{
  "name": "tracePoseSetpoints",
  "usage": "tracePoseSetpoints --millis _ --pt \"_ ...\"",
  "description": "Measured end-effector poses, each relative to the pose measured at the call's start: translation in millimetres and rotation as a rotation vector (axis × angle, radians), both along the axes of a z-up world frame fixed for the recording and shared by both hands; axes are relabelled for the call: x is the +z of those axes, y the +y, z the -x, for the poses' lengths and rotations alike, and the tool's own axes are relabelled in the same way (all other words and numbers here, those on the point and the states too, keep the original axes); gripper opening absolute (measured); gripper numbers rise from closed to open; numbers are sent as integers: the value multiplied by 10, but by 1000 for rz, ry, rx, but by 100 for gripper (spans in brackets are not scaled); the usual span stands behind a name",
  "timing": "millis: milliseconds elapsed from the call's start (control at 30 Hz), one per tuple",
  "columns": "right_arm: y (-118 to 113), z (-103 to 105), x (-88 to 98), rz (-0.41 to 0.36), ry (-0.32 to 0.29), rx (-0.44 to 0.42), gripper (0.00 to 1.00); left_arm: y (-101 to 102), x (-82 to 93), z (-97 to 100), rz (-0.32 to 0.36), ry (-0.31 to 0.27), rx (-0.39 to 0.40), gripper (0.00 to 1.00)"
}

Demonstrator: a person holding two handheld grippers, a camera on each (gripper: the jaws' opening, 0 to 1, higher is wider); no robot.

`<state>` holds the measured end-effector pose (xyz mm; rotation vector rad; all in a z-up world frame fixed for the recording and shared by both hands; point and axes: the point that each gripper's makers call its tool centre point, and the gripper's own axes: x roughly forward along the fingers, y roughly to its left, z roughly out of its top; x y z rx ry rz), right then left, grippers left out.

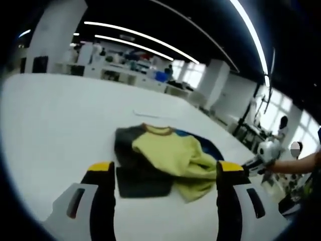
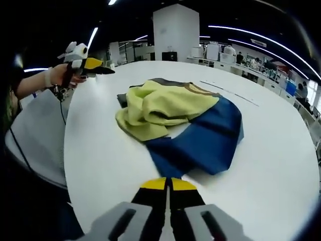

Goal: Fold the garment on the visible template until the final outline fits inside the template.

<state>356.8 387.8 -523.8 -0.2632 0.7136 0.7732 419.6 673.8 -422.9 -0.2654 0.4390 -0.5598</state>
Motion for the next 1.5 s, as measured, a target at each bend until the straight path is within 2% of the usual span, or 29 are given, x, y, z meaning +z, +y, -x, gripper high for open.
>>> tracePoseSetpoints --millis 233,700,867,1233,1500 --pt "-229 -29 265 0 -22 -45 0 -4 -13 7 3 4 -3 78" --pt "-1168 -187 659 61 -10 -213 0 -51 -1 -15 6 0 -13 76" --pt "-1462 -192 772 125 -14 -247 0 -53 -21 -19 10 3 -11 75" --pt "-1919 -225 915 224 4 -290 0 -29 -76 -4 12 13 -4 74" --pt "-2247 -374 894 249 73 -338 0 27 -89 16 11 17 14 74"
